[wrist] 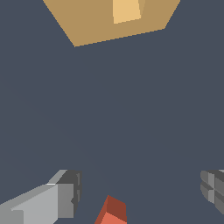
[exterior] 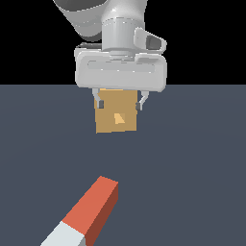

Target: Insert the peg into the horizontal hole in a box.

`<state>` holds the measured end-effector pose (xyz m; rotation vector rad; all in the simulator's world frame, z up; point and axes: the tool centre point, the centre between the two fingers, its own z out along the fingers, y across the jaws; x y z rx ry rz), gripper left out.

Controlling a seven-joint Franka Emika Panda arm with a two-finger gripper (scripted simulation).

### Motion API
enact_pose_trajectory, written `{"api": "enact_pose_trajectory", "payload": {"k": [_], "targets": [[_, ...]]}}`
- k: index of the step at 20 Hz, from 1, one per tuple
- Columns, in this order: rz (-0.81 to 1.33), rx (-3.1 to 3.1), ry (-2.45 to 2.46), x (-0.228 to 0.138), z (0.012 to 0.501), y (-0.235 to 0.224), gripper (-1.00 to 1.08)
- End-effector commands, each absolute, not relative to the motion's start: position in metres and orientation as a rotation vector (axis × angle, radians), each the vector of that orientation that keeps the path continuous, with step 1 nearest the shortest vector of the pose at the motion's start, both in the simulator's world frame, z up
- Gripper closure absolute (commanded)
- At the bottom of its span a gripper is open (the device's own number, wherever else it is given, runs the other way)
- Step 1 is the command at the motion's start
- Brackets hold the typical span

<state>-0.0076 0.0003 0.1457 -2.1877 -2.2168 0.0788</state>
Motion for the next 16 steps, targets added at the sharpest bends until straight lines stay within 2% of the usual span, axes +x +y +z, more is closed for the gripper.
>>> {"api": "enact_pose_trajectory", "payload": {"k": [1, 8, 16], "targets": [[0.079, -2.188, -2.217, -0.008, 0.146, 0.000, -0.92], [0.070, -2.251, -2.159, -0.011, 0.137, -0.032, -0.92], [0.040, -2.453, -1.949, -0.035, 0.105, -0.139, -0.92]]}}
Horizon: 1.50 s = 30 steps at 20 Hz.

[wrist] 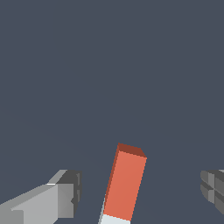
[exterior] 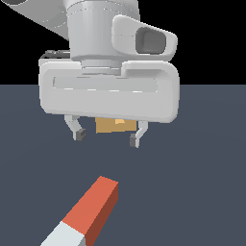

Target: Insert the peg into the horizontal hole in a box.

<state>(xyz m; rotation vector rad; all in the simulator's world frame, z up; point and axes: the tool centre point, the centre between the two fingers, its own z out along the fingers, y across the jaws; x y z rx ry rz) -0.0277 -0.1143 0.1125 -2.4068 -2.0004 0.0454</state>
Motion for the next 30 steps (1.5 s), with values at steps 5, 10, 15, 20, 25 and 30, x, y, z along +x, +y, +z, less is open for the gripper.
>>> {"api": "enact_pose_trajectory", "payload": {"k": [5, 10, 15, 20, 25, 30], "targets": [[0.020, -2.568, -1.808, -0.060, 0.085, -0.203, -0.92], [0.007, -2.626, -1.727, -0.076, 0.072, -0.237, -0.92], [0.002, -2.642, -1.702, -0.081, 0.069, -0.247, -0.92], [0.004, -2.640, -1.704, -0.081, 0.064, -0.246, -0.92], [0.003, -2.641, -1.703, -0.081, 0.042, -0.246, -0.92], [0.000, -2.641, -1.701, -0.081, 0.022, -0.246, -0.92]]}}
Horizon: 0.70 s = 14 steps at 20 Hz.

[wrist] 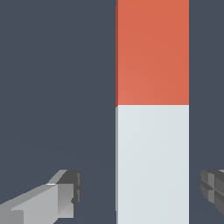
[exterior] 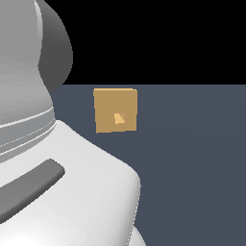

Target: Insert the peg into the horizontal hole in a box.

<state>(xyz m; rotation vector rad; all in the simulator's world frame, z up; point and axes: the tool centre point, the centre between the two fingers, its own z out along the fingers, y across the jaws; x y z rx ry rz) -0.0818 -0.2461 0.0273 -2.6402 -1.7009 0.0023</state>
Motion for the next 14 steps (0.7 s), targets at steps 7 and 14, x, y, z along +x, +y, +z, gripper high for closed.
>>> {"api": "enact_pose_trajectory", "payload": {"k": [7, 14], "targets": [[0.000, -2.641, -1.701, -0.0808, 0.0181, -0.2468, 1.08], [0.000, -2.641, -1.701, -0.0808, 0.0181, -0.2468, 1.08]]}}
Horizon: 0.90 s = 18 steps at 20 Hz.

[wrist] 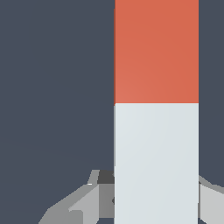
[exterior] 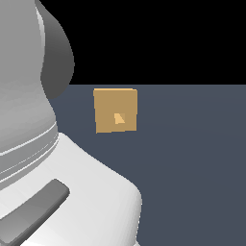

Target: Insert the peg into the horizontal hole in a box.

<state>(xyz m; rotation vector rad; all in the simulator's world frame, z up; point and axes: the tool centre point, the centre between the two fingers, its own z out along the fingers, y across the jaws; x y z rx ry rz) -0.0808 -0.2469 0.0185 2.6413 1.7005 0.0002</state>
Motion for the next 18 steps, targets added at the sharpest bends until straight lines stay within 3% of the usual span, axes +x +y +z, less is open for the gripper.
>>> {"api": "enact_pose_trajectory", "payload": {"k": [1, 10, 18], "targets": [[0.000, 2.641, 1.701, -0.081, 0.018, -0.247, 1.08], [0.000, 2.567, 1.810, -0.057, 0.024, -0.211, 1.08], [-0.001, 2.344, 2.089, -0.009, 0.039, -0.104, 1.08]]}}
